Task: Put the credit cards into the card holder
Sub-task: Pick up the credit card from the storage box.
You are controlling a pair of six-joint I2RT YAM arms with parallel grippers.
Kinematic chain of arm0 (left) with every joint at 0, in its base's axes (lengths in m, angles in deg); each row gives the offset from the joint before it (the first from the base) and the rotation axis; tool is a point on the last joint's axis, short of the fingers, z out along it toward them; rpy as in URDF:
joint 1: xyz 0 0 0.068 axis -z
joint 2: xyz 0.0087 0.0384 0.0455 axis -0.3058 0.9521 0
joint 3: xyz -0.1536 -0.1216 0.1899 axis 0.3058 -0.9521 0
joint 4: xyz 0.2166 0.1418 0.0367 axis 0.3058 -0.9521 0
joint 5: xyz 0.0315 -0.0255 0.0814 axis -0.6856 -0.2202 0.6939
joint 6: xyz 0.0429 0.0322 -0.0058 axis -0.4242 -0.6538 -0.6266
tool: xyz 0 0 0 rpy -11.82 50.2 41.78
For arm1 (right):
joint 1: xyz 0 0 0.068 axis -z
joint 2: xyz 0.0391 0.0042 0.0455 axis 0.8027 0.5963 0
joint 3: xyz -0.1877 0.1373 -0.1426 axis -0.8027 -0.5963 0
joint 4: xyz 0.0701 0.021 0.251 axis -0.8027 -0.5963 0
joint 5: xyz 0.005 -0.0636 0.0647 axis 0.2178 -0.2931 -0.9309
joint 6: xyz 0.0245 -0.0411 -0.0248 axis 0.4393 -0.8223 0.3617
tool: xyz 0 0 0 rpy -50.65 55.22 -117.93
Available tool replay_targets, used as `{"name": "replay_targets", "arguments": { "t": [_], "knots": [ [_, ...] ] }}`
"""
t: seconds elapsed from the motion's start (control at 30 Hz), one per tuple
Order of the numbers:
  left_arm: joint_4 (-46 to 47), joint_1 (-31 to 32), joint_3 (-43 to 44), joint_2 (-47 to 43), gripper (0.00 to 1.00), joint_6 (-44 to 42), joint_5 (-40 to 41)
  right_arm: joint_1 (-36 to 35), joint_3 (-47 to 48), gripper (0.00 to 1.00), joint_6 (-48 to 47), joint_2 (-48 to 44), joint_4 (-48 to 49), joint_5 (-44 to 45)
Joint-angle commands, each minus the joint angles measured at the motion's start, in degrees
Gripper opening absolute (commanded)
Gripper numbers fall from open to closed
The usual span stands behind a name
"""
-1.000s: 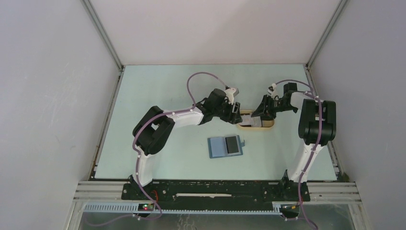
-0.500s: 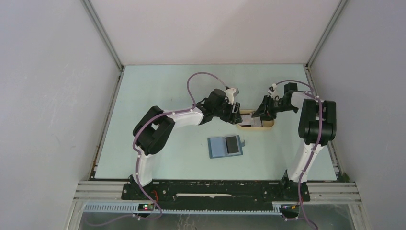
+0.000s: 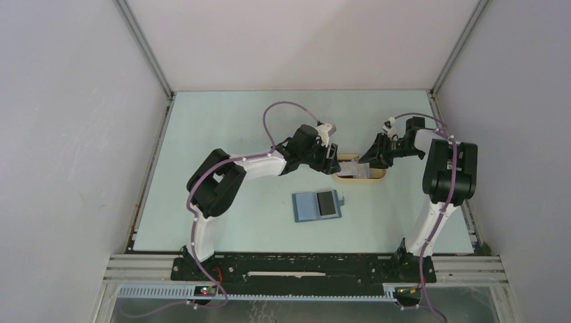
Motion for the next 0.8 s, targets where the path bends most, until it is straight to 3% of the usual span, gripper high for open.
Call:
{"name": "replay_targets", "arguments": {
  "t": [0.0, 0.77],
  "knots": [
    [0.37, 0.44, 3.24, -0.58, 0.66, -1.18, -0.43, 0.24, 2.1, 0.46, -1.14, -3.24, -0.87, -2.45],
    [0.63, 0.35, 2.8, -0.83, 0.66, -1.23, -0.64, 2.28, 2.09, 0.49, -2.57, -3.39, -2.25, -4.75]
  ]
}}
